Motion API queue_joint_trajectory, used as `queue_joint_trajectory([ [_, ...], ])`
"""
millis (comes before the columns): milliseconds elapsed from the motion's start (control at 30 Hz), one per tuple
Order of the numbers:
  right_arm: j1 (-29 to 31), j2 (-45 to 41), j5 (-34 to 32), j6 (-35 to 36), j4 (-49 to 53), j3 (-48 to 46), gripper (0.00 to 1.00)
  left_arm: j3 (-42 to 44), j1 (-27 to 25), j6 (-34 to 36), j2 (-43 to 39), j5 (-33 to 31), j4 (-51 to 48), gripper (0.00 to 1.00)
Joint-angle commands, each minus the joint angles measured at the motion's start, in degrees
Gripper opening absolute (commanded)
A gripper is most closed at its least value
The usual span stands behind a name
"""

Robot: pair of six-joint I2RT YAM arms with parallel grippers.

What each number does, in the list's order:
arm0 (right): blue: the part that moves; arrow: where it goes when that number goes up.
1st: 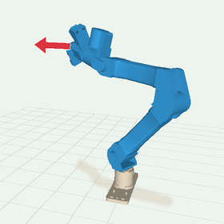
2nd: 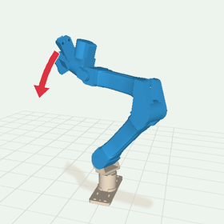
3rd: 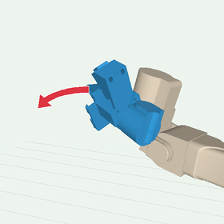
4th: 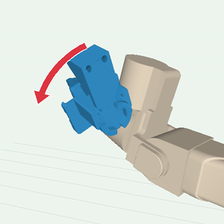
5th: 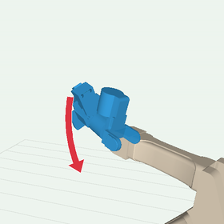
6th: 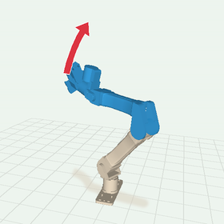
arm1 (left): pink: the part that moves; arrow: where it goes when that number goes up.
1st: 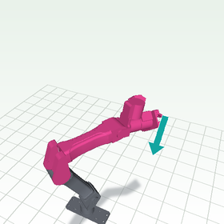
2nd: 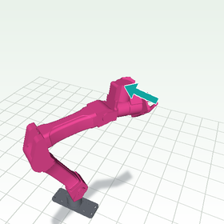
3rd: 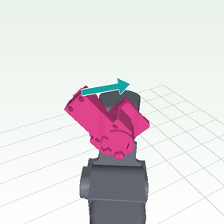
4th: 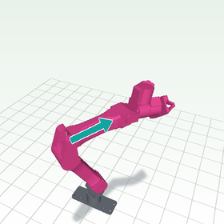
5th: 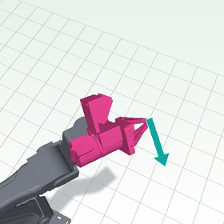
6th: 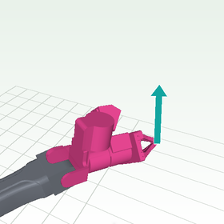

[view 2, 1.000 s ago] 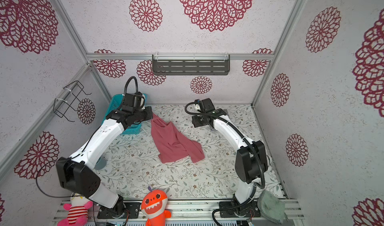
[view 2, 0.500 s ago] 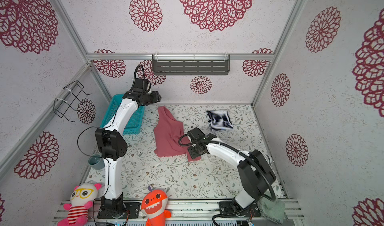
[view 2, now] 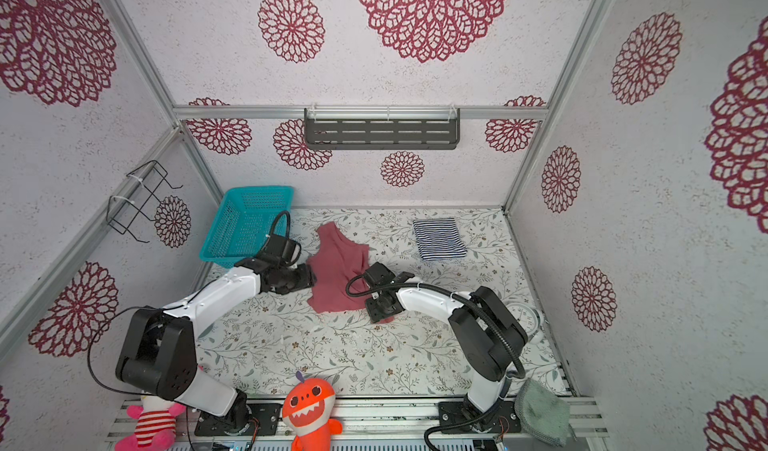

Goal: Fold and stack the tank tops

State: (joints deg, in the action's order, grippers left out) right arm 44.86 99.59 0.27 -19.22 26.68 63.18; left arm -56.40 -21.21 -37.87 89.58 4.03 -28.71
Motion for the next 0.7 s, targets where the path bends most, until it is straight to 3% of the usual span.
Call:
queue_joint_trajectory([
  [0,0.29,0.46,-0.6,-3.29,1.26,0.91,0.36,6.04,-3.22,-9.43,-0.09,0.58,10.02,0.61],
  [133,0.23,-1.45,-0.29,-4.24,2.4,1.25,0.14,7.42,-3.67,-10.98,4.41,0.83,13.81,0.64],
  [200,0.18,-2.3,-0.23,-3.94,3.8,2.39,0.09,6.03,-3.58,-10.14,7.69,0.62,14.16,0.62],
  [267,-0.13,-3.58,0.23,-3.44,5.01,3.62,0.04,3.93,-3.57,-8.76,10.62,0.8,13.86,0.47],
  [367,-1.91,-7.09,5.68,-2.62,4.34,4.85,0.0,0.55,-3.52,-4.03,11.62,1.36,10.68,0.07],
  [400,-3.11,-8.85,9.79,-2.65,2.74,4.64,0.0,-0.72,-3.45,-1.19,10.25,0.52,7.73,0.0],
  [500,-7.41,-13.89,21.42,-4.09,-2.57,3.38,0.0,-4.59,-1.22,6.14,3.59,-3.73,-2.77,0.0],
  [667,-13.46,-18.93,30.95,-5.93,-4.33,3.18,0.0,-15.24,4.72,14.89,-4.73,-5.15,-12.64,0.0],
])
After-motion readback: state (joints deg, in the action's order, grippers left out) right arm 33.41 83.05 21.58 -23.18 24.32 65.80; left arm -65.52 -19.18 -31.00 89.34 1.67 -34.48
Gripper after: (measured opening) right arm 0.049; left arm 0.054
